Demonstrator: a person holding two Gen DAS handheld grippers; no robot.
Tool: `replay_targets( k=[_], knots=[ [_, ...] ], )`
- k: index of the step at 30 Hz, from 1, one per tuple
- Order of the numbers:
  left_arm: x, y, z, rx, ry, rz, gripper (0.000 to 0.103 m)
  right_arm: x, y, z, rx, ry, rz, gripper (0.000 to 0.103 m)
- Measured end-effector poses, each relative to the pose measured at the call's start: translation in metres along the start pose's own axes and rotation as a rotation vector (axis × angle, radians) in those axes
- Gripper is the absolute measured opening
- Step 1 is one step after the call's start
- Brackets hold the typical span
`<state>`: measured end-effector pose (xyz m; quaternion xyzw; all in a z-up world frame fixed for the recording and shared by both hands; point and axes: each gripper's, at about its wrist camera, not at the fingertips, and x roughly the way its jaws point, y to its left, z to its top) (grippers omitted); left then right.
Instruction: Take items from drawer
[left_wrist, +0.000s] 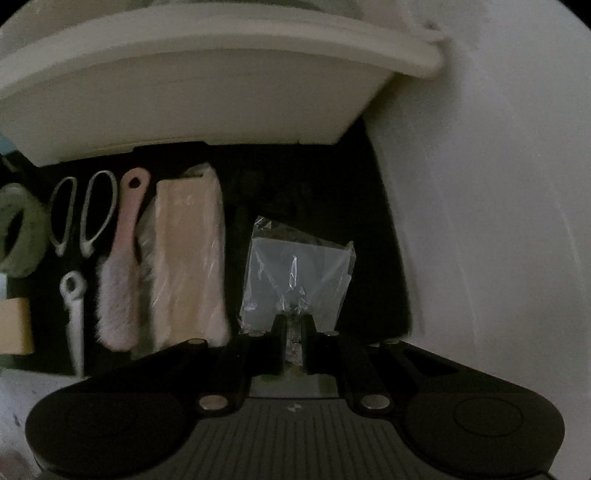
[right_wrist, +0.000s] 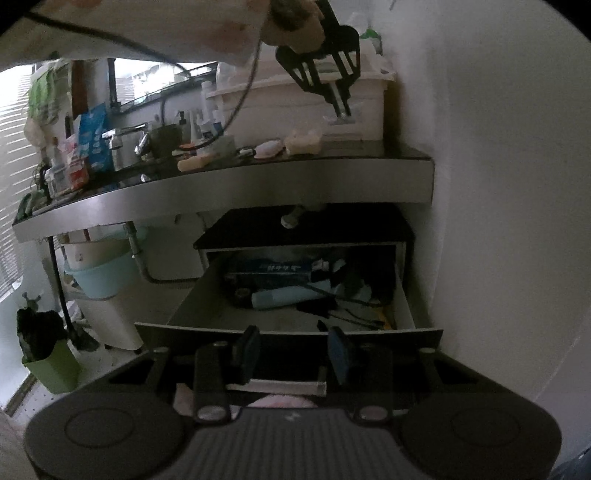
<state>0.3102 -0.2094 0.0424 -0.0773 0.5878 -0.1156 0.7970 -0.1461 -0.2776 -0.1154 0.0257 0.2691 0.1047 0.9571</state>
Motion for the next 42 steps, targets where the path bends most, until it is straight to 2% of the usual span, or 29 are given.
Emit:
replay_targets(
  k=[6, 11, 19, 30, 33, 34, 37, 38, 40, 42],
  knots=[
    [0.037, 0.004, 0.031, -0.093, 0.009, 0.059, 0.008, 0.003, -0.003, -0.003, 0.005, 0.010, -0.001, 0.040],
    [0.049, -0.003, 0.044, -0.085, -0.018, 0.119, 0.008, 0.008, -0.009, -0.002, 0.023, 0.005, -0.015, 0.040],
    [0.059, -0.005, 0.052, -0.129, -0.016, 0.113, 0.008, 0.012, -0.014, -0.003, 0.059, -0.003, -0.016, 0.040],
    [0.059, 0.014, 0.057, -0.261, -0.015, 0.049, 0.008, 0.015, -0.007, 0.000, 0.045, 0.000, -0.013, 0.040],
    [0.057, 0.016, 0.057, -0.259, 0.001, 0.031, 0.008, 0.015, -0.008, 0.001, 0.054, 0.000, -0.007, 0.040],
    [0.055, 0.016, 0.057, -0.255, -0.006, 0.026, 0.011, 0.016, -0.008, 0.001, 0.058, 0.000, -0.005, 0.040],
    [0.046, 0.018, 0.057, -0.245, -0.042, 0.010, 0.032, 0.017, -0.007, 0.004, 0.055, 0.000, 0.002, 0.040],
    [0.042, 0.018, 0.057, -0.242, -0.056, 0.011, 0.035, 0.017, -0.007, 0.005, 0.051, 0.000, 0.003, 0.040],
    [0.035, 0.019, 0.055, -0.235, -0.075, 0.009, 0.036, 0.017, -0.005, 0.006, 0.042, -0.001, 0.003, 0.040],
    [0.028, 0.021, 0.050, -0.234, -0.067, -0.029, 0.036, 0.017, -0.003, 0.007, 0.040, -0.002, 0.002, 0.040]
  ],
)
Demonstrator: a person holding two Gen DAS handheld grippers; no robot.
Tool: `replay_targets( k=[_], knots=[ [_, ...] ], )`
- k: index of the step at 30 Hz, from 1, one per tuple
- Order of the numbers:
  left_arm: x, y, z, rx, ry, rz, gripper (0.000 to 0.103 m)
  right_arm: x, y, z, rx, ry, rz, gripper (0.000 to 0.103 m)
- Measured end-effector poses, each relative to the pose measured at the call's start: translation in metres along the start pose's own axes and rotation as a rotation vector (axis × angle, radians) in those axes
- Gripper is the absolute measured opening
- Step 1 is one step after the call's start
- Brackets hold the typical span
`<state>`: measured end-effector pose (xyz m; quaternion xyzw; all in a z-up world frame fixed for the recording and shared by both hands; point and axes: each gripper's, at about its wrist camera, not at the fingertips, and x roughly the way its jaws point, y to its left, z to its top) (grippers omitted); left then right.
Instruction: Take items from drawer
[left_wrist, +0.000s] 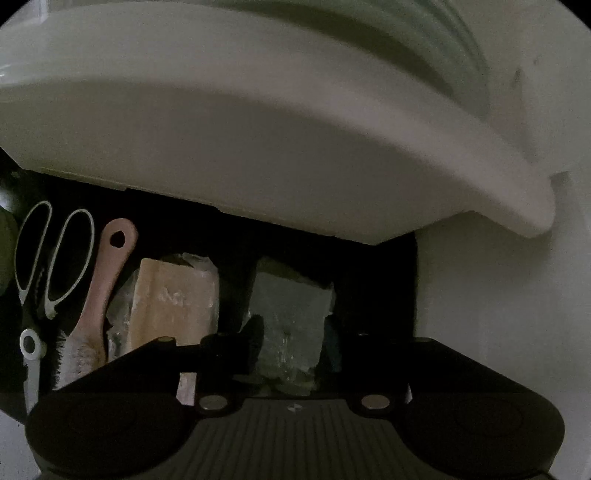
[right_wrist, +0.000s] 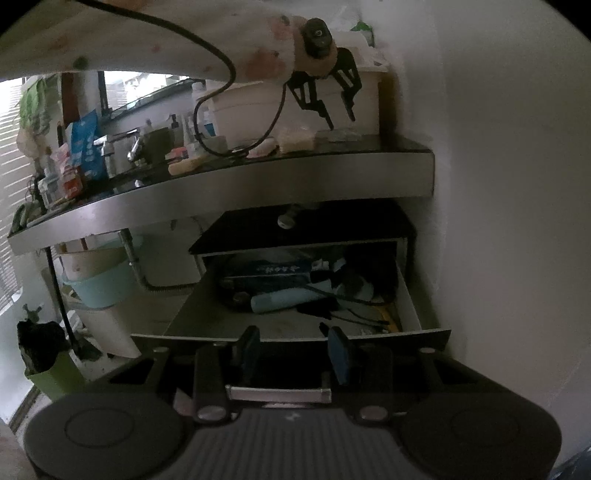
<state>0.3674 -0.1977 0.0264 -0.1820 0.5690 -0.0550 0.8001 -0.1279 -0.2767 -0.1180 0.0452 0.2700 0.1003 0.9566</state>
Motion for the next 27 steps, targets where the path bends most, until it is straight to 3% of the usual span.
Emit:
replay_targets(
  k=[3, 7, 9, 10, 11, 17, 24, 27],
  knots=[
    [-0.017, -0.002, -0.012, 0.047, 0.017, -0.073, 0.036, -0.001, 0.004, 0.002, -0.006, -0.001, 0.001, 0.040],
    [-0.057, -0.020, -0.048, 0.229, -0.018, -0.161, 0.036, 0.003, 0.010, 0.008, -0.040, 0.004, 0.013, 0.041],
    [-0.080, -0.015, -0.070, 0.296, -0.053, -0.200, 0.040, 0.004, 0.014, 0.014, -0.067, -0.002, 0.019, 0.040],
    [-0.091, -0.012, -0.081, 0.328, -0.071, -0.217, 0.048, 0.004, 0.016, 0.017, -0.081, -0.008, 0.020, 0.040],
    [-0.101, -0.010, -0.087, 0.360, -0.100, -0.218, 0.055, 0.003, 0.018, 0.020, -0.095, -0.016, 0.019, 0.040],
    [-0.153, 0.002, -0.140, 0.558, -0.333, -0.169, 0.072, 0.002, 0.032, 0.034, -0.159, -0.024, 0.029, 0.040],
    [-0.169, 0.046, -0.193, 0.617, -0.435, -0.153, 0.084, -0.003, 0.045, 0.042, -0.198, -0.026, 0.030, 0.041],
    [-0.172, 0.058, -0.222, 0.701, -0.515, -0.045, 0.085, -0.002, 0.041, 0.043, -0.157, -0.021, 0.030, 0.041]
  ],
)
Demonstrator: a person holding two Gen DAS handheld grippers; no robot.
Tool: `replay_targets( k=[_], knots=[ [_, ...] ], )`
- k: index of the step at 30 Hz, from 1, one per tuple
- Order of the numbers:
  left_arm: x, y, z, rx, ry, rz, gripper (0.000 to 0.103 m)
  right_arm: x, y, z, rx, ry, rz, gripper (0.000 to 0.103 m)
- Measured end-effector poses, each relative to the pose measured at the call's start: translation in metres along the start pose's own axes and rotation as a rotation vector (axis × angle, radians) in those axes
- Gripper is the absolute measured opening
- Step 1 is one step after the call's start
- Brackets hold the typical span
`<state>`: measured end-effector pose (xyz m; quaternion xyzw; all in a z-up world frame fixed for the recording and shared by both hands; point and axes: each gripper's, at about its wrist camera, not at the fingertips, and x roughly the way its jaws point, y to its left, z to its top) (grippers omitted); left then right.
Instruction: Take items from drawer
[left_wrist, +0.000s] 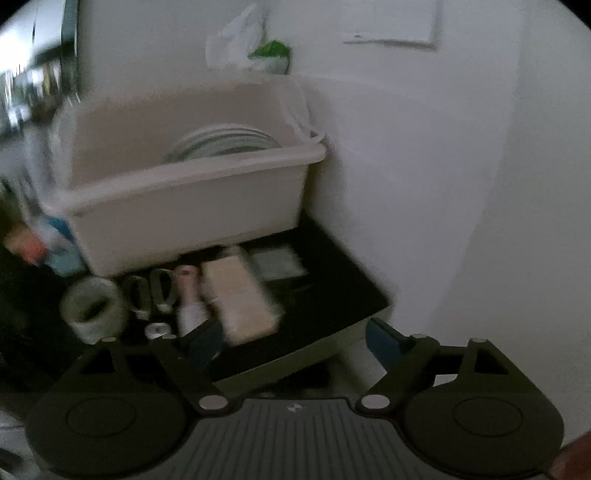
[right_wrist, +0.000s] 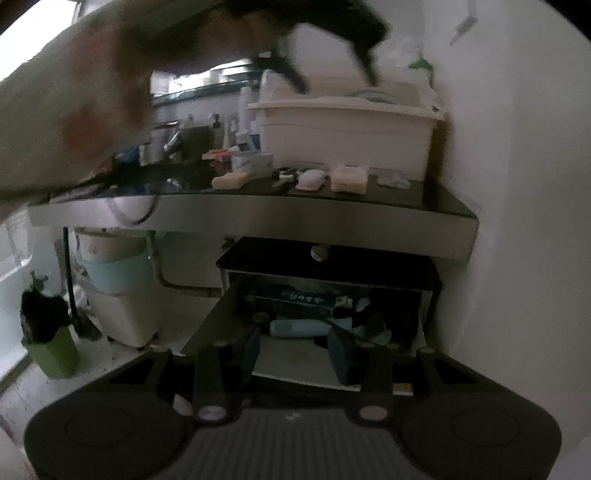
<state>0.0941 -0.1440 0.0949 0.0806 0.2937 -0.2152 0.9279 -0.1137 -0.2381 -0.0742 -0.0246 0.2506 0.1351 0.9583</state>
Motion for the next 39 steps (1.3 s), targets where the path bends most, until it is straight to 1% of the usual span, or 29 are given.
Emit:
replay_targets(
  k=[3, 6, 8, 9, 11, 12, 15, 16, 18, 19, 22, 27, 30, 32, 35, 37, 39],
  knots=[
    [-0.020, -0.004, -0.028, 0.060, -0.054, 0.054, 0.085, 0.001, -0.001, -0.001, 0.001, 0.014, -0.017, 0.041],
    [-0.037, -0.004, -0.053, 0.095, -0.085, 0.063, 0.085, 0.001, 0.001, -0.002, -0.005, 0.017, -0.033, 0.042],
    [-0.045, -0.004, -0.068, 0.109, -0.087, 0.065, 0.085, 0.002, 0.003, -0.004, 0.006, 0.014, -0.042, 0.046],
    [-0.048, -0.004, -0.075, 0.109, -0.084, 0.065, 0.085, 0.002, 0.004, -0.005, 0.012, 0.010, -0.047, 0.052],
    [-0.053, -0.002, -0.088, 0.095, -0.080, 0.062, 0.085, 0.003, 0.005, -0.007, 0.021, -0.001, -0.051, 0.060],
    [-0.056, 0.000, -0.094, 0.082, -0.079, 0.060, 0.085, 0.004, 0.006, -0.008, 0.025, -0.002, -0.047, 0.061],
    [-0.059, 0.007, -0.115, 0.040, -0.036, 0.024, 0.085, 0.010, 0.008, -0.012, 0.036, 0.007, -0.048, 0.063],
    [-0.059, 0.009, -0.121, 0.034, -0.025, 0.025, 0.085, 0.012, 0.009, -0.013, 0.040, 0.011, -0.050, 0.065],
    [-0.058, 0.012, -0.133, 0.027, -0.005, 0.038, 0.085, 0.017, 0.010, -0.015, 0.047, 0.019, -0.057, 0.073],
    [-0.058, 0.013, -0.139, 0.024, 0.004, 0.045, 0.085, 0.021, 0.011, -0.016, 0.053, 0.025, -0.066, 0.075],
    [-0.057, 0.021, -0.155, -0.018, 0.030, 0.065, 0.085, 0.035, 0.012, -0.019, 0.063, 0.052, -0.091, 0.075],
    [-0.062, 0.038, -0.180, -0.090, 0.077, 0.069, 0.085, 0.071, 0.011, -0.029, 0.052, 0.166, -0.101, 0.075],
    [-0.071, 0.052, -0.197, -0.126, 0.085, 0.076, 0.085, 0.088, 0.011, -0.036, 0.069, 0.191, -0.116, 0.075],
    [-0.076, 0.061, -0.207, -0.145, 0.098, 0.086, 0.085, 0.100, 0.012, -0.038, 0.056, 0.208, -0.125, 0.075],
    [-0.081, 0.078, -0.222, -0.177, 0.104, 0.128, 0.085, 0.118, 0.013, -0.041, 0.032, 0.229, -0.146, 0.075],
    [-0.086, 0.088, -0.231, -0.206, 0.090, 0.165, 0.085, 0.132, 0.011, -0.043, 0.047, 0.267, -0.162, 0.075],
    [-0.090, 0.096, -0.240, -0.222, 0.078, 0.183, 0.085, 0.146, 0.009, -0.046, 0.067, 0.307, -0.170, 0.075]
  ],
)
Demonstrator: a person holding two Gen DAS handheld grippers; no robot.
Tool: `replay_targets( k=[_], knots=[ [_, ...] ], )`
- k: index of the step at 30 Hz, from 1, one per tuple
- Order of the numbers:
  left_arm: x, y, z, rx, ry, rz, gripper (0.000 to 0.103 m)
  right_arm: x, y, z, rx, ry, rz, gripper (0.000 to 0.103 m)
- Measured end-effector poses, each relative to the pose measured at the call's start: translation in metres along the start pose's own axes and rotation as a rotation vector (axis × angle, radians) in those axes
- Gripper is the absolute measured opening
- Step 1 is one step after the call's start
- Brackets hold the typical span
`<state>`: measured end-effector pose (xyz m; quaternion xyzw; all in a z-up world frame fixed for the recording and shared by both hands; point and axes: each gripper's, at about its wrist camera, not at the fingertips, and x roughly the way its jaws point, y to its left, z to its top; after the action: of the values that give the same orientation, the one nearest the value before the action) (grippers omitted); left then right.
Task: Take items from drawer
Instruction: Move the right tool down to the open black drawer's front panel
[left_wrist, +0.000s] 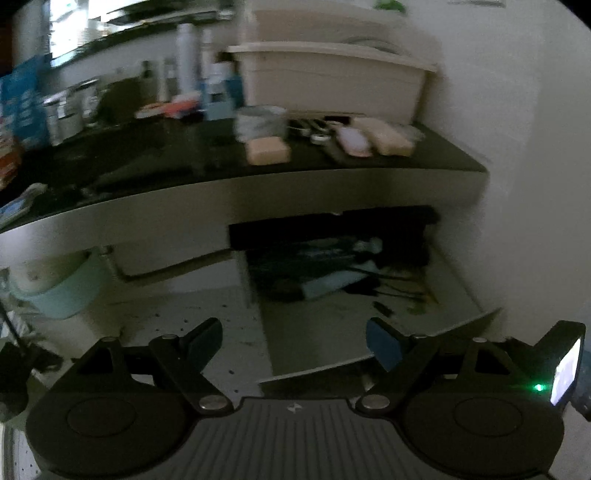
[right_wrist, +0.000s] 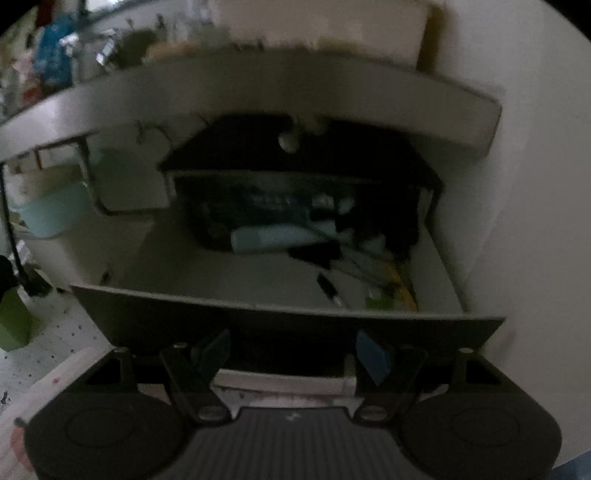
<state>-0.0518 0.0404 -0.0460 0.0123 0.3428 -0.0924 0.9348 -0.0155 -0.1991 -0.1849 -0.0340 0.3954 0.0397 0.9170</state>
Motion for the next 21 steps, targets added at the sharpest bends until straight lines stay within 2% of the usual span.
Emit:
replay_targets(
  k=[3, 8, 14, 21],
  knots=[
    [-0.002, 0.009, -0.010, 0.000, -0.002, 0.000, 0.085, 0.020, 0.000, 0.000, 0.032, 0.048, 0.016, 0.075],
    [-0.006, 0.022, -0.022, -0.025, -0.011, -0.017, 0.085, 0.045, 0.004, 0.005, 0.028, 0.075, -0.011, 0.075],
    [-0.011, 0.030, -0.026, 0.006, -0.092, 0.015, 0.085, 0.055, 0.001, 0.008, 0.056, 0.072, -0.025, 0.075],
    [-0.007, 0.033, -0.024, 0.005, -0.125, 0.010, 0.085, 0.061, 0.003, 0.007, 0.046, 0.090, -0.028, 0.075]
  ],
)
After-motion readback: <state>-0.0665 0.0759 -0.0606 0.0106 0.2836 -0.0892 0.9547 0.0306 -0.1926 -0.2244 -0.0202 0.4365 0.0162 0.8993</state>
